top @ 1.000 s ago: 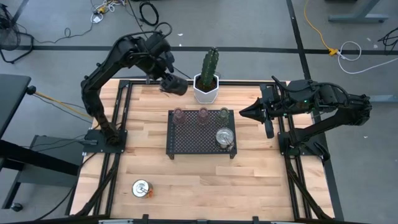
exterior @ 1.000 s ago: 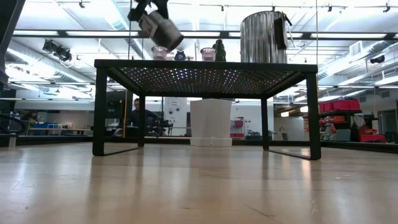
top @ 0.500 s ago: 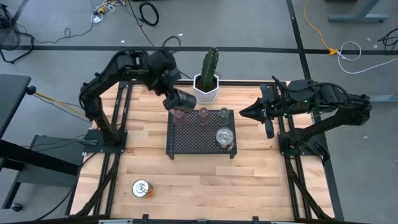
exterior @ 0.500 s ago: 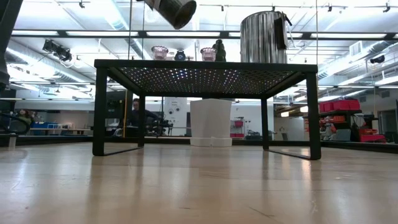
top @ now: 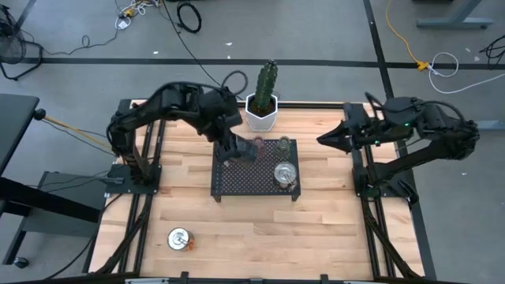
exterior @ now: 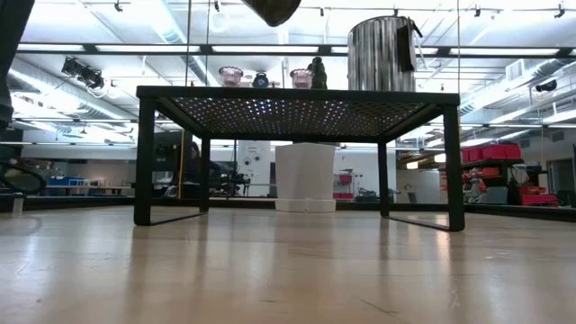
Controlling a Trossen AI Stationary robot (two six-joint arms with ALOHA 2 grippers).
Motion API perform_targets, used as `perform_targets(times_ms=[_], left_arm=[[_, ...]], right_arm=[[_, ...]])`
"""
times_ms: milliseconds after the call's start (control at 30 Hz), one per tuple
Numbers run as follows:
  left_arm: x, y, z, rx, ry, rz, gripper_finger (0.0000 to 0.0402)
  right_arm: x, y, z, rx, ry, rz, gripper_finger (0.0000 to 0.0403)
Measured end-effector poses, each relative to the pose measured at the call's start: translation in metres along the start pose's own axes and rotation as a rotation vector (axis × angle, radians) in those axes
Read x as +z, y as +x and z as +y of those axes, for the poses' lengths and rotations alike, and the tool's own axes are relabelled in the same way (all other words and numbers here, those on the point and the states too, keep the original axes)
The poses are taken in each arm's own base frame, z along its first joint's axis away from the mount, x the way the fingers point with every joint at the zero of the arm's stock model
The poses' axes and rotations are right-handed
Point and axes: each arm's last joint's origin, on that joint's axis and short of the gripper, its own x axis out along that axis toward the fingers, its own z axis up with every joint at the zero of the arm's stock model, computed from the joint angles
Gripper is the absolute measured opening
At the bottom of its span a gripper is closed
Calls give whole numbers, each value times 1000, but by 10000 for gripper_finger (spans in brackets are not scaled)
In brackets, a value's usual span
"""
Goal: Pick & Place candle stick holders
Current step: Put the top silver scented candle on the shelf
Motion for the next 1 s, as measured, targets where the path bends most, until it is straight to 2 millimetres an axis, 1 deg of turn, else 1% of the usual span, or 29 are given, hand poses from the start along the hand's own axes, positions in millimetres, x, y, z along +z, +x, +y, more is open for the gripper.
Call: perform_targets(times_ms=[133, 233, 433, 600, 767, 1000], left_arm=[[2, 16, -12, -13, 15, 22, 369], [4, 32, -20, -7, 25, 53, 369], [4, 67, -34, 4, 50, 140, 369], [4, 89, -39, 22, 35, 195, 369], [4, 104, -40, 37, 35, 232, 369], [4, 115, -41, 68, 42, 256, 369]], right_arm=[[0, -11, -1, -5, 2, -22, 23], [-1, -17, -2, -20, 3, -33, 23], [-3, -19, -3, -28, -13, -21, 23], [-5, -18, -4, -34, -26, 8, 23], [-6, -18, -4, -32, -57, 21, 23], [-7, -18, -4, -29, -62, 25, 23]])
